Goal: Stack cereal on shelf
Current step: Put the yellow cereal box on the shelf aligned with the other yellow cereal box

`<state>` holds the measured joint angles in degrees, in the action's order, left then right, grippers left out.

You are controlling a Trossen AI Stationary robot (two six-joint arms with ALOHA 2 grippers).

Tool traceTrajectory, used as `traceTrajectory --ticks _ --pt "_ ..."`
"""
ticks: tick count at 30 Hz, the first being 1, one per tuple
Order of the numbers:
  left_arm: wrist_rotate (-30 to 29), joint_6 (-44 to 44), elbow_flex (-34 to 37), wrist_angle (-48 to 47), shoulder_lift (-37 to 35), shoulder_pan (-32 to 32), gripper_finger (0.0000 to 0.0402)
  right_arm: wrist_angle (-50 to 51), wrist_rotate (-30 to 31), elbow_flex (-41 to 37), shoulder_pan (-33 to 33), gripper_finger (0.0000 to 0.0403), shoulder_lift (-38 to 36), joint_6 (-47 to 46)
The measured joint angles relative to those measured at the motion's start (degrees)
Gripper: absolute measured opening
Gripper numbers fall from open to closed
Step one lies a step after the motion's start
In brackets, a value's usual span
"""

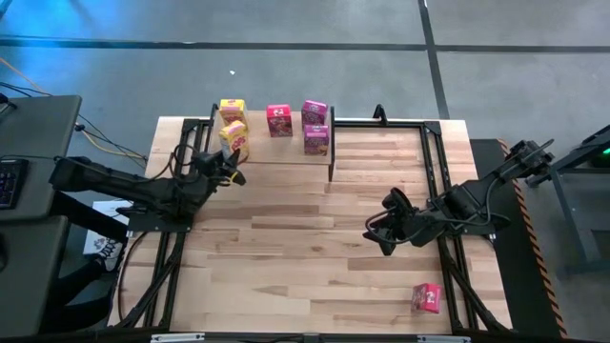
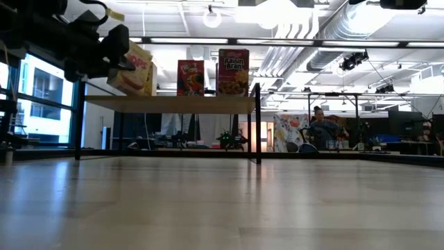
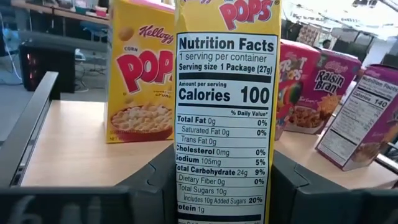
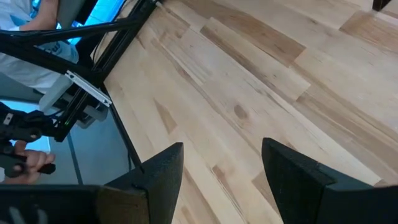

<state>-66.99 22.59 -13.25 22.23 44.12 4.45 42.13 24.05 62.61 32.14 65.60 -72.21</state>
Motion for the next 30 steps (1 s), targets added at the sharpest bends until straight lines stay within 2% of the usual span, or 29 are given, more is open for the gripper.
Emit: traceTrajectory --ticks 6,16,30 --pt "0.2 -7.0 0.1 2.9 1.0 -1.4 0.014 -0.1 0.6 0.0 0.0 0.0213 0.0 0.0" --pt "2.8 -6.9 0.1 3.3 2.0 -3.7 0.0147 -0.1 1.5 0.0 0.0 0.0213 0.0 0.0" --pt "3.9 -9.8 0.1 4.1 2.0 -3.7 0.0258 -0.1 2.9 0.0 0.0 0.0213 0.0 0.0"
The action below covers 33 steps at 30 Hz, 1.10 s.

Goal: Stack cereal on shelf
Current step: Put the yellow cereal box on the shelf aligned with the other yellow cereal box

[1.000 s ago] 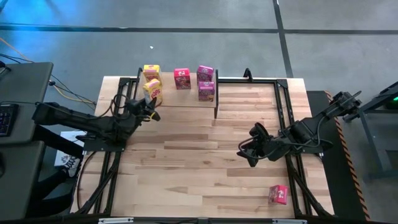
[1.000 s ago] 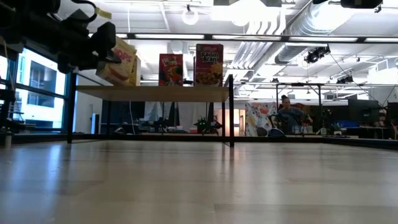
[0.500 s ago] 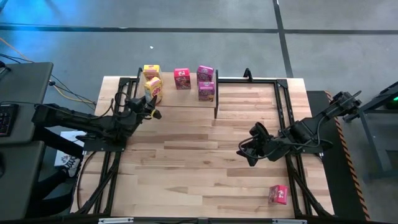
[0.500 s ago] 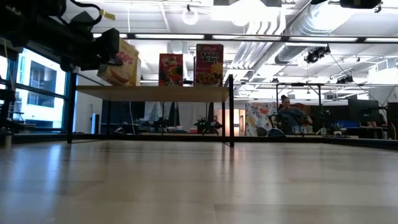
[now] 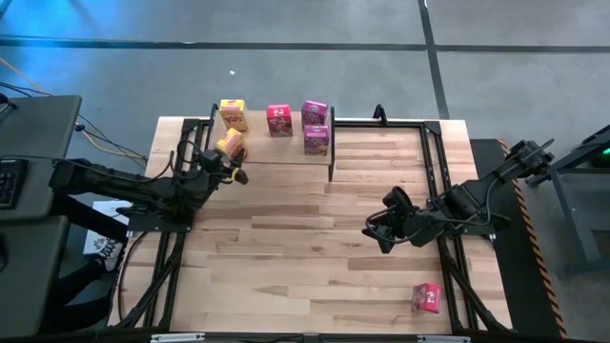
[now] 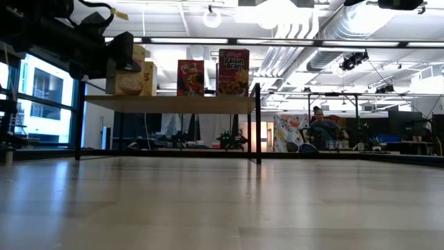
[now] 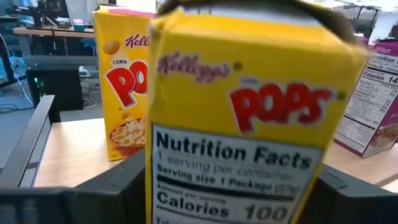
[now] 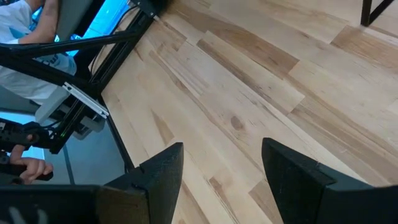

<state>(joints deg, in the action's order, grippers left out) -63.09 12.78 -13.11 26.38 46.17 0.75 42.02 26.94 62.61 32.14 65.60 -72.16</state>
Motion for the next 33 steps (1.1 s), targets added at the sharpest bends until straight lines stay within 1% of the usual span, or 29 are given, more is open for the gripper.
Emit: traceTrajectory --ticks 3,7,20,29,33 --pt "0.0 -0.4 0.0 0.0 -0.2 0.0 0.0272 0.0 0.0 0.0 0.0 0.0213 0.0 0.0" --pt "-0.3 -3.0 -0.1 0.5 -1.5 0.0 0.028 0.0 -0.2 0.0 0.0 0.0213 0.0 0.0" --pt "0.0 -12.0 -2.6 0.5 -8.7 0.0 0.0281 0.0 -0.4 0.0 0.0 0.0213 0.0 -0.1" --pt "0.0 -17.2 -5.3 0.5 -10.3 0.0 0.0281 -0.1 0.0 0.0 0.0 0.0213 0.0 -0.1" --pt "0.0 -20.9 -7.3 0.5 -10.5 0.0 0.0281 -0.1 0.1 0.0 0.0 0.0213 0.0 -0.1"
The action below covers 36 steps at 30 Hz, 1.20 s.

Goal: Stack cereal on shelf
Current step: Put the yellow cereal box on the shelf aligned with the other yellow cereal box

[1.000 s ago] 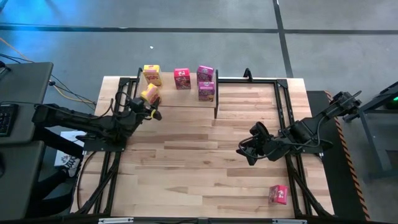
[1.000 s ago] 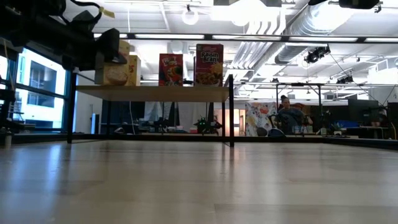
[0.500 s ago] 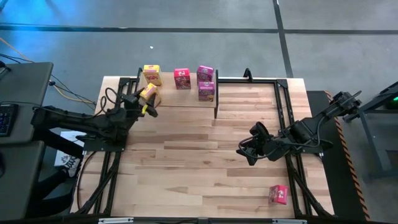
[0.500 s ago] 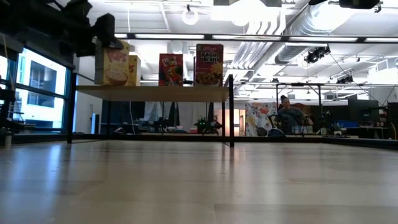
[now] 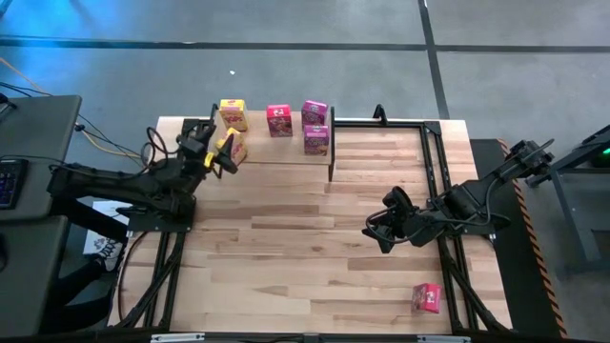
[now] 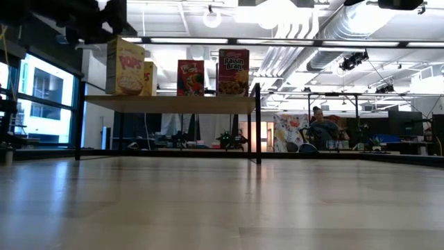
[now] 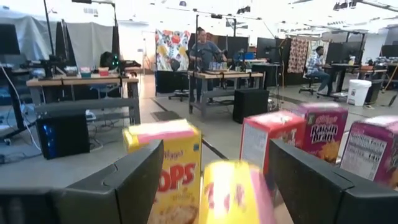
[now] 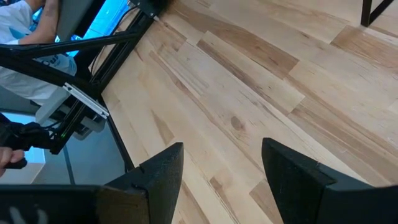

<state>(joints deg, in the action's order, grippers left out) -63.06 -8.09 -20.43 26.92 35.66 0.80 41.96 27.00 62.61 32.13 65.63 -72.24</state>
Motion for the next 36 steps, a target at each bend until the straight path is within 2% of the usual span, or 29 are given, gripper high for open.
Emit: traceTrajectory --ticks 11,18,20,23,28,29,32,36 --pt "1.4 -8.2 -7.7 -0.1 -0.1 0.0 0.0281 0.0 0.0 0.0 0.0 0.0213 0.0 0.0" --pt "9.3 -9.6 -13.9 -0.1 0.4 2.9 0.0266 0.0 0.0 0.0 0.0 0.0213 0.0 0.0" --pt "10.4 -9.6 -16.0 -0.8 1.3 5.2 0.0243 0.0 0.0 0.0 0.0 0.0213 0.0 0.0" --pt "11.4 -7.4 -19.3 -5.5 3.4 9.7 0.0185 0.1 0.0 0.0 0.0 0.0213 0.0 0.1" --pt "13.8 0.3 -24.2 -14.3 9.1 18.5 0.0033 0.2 0.0 0.0 0.0 0.0213 0.0 0.2" --pt "14.1 1.8 -24.7 -15.1 10.5 20.2 0.0018 0.2 0.0 0.0 0.0 0.0213 0.0 0.2" --pt "10.5 5.4 -25.4 -17.2 14.9 25.7 0.0012 0.2 0.0 0.0 0.0 0.0213 0.0 0.2" --pt "-1.4 15.2 -25.3 -22.5 19.8 32.6 0.0003 0.2 0.0 0.0 0.0 0.0213 0.0 0.2"
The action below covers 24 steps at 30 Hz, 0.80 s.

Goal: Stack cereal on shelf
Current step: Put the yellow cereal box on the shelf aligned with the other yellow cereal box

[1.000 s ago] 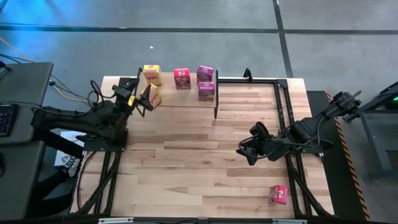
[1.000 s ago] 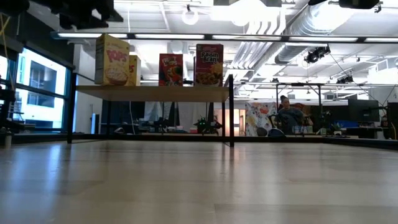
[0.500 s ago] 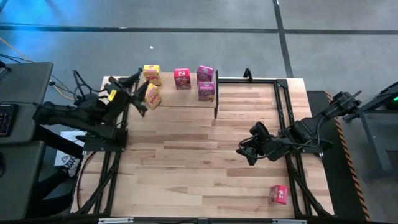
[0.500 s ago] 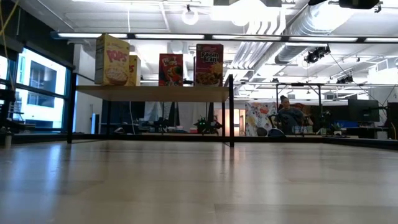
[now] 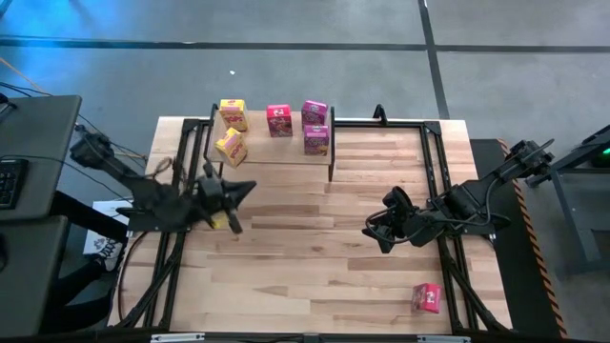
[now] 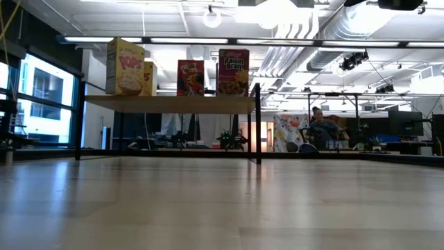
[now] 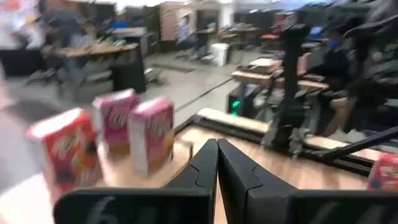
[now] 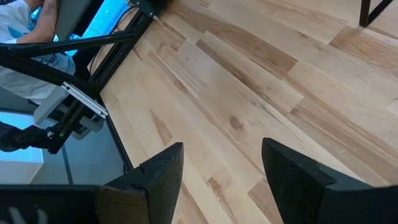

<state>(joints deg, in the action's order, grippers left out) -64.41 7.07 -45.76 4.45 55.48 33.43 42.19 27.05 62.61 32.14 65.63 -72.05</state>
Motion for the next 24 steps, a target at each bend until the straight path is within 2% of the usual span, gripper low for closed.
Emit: traceTrajectory --ticks 6,10,13,19,24 --pt "-16.1 25.1 0.0 -17.3 4.2 7.4 0.0 0.0 0.0 0.0 0.0 0.0213 0.0 0.0" --pt "-18.1 49.6 0.0 -37.5 4.2 8.9 0.0 0.0 0.0 0.0 0.0 0.0213 0.0 0.4" --pt "-18.2 61.3 0.0 -49.2 3.8 8.6 0.0 0.0 0.1 0.0 0.0 0.0213 0.0 1.3" --pt "-15.6 69.5 0.0 -59.1 3.4 3.7 0.0 0.1 1.3 0.0 0.0 0.0213 0.0 1.6" --pt "-13.3 68.6 0.0 -60.2 3.4 -1.3 0.0 0.3 1.9 0.0 0.0 0.0213 0.0 1.6"
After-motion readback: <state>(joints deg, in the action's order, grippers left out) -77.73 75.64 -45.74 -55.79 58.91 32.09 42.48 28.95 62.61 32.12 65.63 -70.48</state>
